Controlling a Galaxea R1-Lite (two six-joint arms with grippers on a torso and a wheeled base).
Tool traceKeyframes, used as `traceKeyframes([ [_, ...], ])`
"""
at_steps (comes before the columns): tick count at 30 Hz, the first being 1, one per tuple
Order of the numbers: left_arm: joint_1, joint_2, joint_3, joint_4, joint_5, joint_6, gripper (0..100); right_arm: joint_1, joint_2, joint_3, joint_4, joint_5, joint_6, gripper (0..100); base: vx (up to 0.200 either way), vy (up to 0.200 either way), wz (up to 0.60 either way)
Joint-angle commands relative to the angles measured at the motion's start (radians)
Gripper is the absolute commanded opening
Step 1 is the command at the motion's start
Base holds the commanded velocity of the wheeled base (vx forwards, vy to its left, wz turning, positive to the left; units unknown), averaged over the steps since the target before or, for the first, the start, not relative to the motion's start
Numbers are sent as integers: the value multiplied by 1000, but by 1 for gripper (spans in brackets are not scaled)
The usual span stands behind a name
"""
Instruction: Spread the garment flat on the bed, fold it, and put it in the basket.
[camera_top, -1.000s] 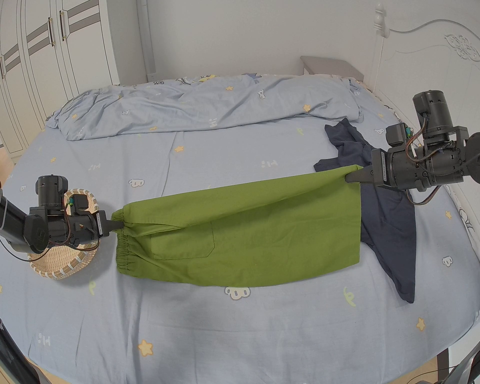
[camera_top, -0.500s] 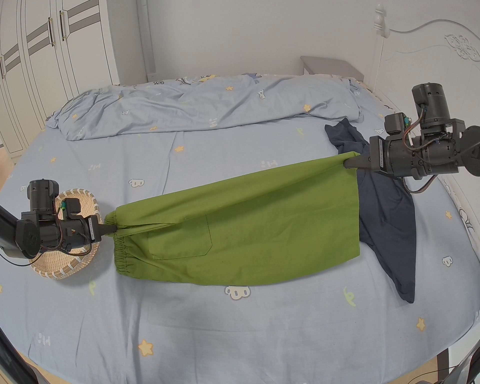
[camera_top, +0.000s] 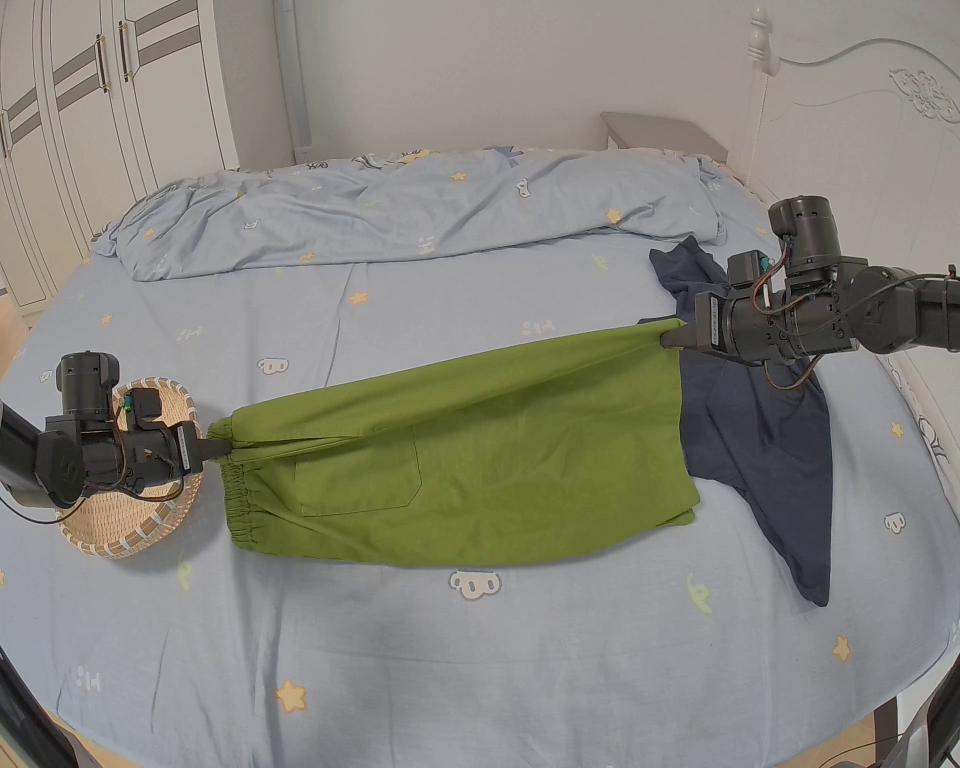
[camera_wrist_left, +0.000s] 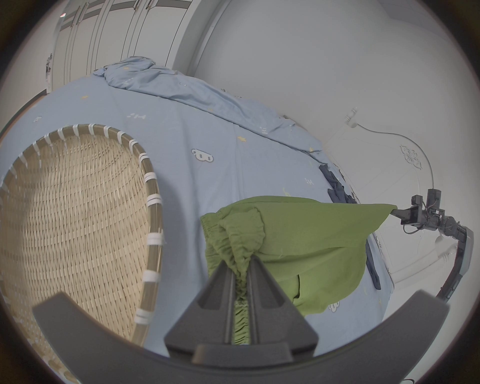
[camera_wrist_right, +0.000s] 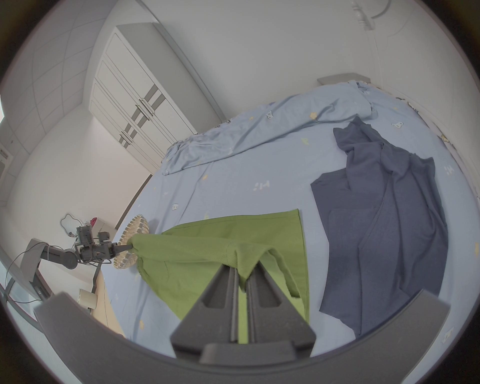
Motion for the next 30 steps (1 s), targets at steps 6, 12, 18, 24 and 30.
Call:
traceKeyframes([
  [6, -13, 65, -52, -2, -1, 1, 0, -18, 96, -28, 0, 1, 0, 0, 0, 0, 0],
  [12, -18, 82, -71, -2, -1, 1, 0, -20, 125, -42, 1, 1, 4, 0, 0, 0, 0],
  [18, -26, 108, -98, -2, -1, 0, 0, -39, 136, -44, 0, 1, 3, 0, 0, 0, 0],
  [24, -35, 124, -115, -2, 2, 1, 0, -53, 151, -42, 0, 2, 4, 0, 0, 0, 0],
  [30, -35, 136, -127, -2, 2, 0, 0, -50, 170, -44, -16, 1, 3, 0, 0, 0, 0],
])
